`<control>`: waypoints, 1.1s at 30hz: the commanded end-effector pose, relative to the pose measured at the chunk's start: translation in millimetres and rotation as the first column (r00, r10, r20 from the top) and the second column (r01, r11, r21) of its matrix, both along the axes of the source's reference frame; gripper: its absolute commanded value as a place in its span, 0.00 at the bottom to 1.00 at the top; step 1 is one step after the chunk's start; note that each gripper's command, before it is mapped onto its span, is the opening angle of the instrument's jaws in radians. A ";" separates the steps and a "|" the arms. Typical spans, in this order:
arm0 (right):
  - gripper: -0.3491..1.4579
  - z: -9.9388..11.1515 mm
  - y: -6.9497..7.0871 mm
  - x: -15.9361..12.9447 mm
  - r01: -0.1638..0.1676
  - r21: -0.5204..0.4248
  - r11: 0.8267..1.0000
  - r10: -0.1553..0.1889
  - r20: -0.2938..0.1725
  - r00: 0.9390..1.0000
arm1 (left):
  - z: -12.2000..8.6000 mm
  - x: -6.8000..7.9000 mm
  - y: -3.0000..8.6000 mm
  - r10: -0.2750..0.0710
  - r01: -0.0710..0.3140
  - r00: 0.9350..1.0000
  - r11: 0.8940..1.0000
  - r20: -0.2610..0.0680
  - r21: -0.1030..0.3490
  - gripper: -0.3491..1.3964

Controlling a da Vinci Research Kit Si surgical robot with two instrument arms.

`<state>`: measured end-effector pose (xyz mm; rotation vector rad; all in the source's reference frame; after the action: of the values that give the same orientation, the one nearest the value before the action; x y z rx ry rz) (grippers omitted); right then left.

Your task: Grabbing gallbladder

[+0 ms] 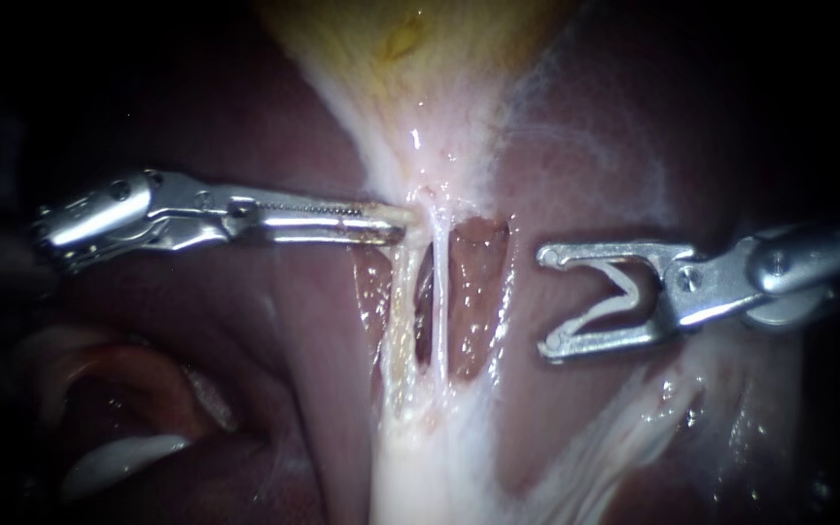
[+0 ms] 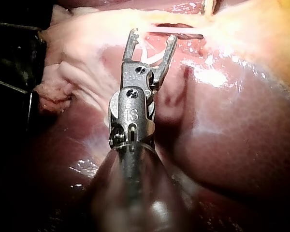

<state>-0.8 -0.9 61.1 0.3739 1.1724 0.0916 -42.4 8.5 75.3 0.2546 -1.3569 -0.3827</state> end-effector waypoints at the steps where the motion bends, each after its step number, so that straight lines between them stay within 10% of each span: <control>1: 0.44 0.0 0.0 0.0 0.000 0.000 1.000 0.000 0.000 1.000 | 0.0 0.1 0.0 0.005 -0.005 1.000 1.000 -0.006 0.003 0.00; 33: 0.43 -0.1 0.0 0.0 0.000 0.000 1.000 0.000 0.000 1.000 | -3.7 2.8 0.3 -0.015 0.017 1.000 0.998 -0.027 0.060 0.00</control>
<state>-0.8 -0.9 61.0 0.3741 1.1723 0.0923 -39.3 9.0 71.3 0.2868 -1.3238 -0.4422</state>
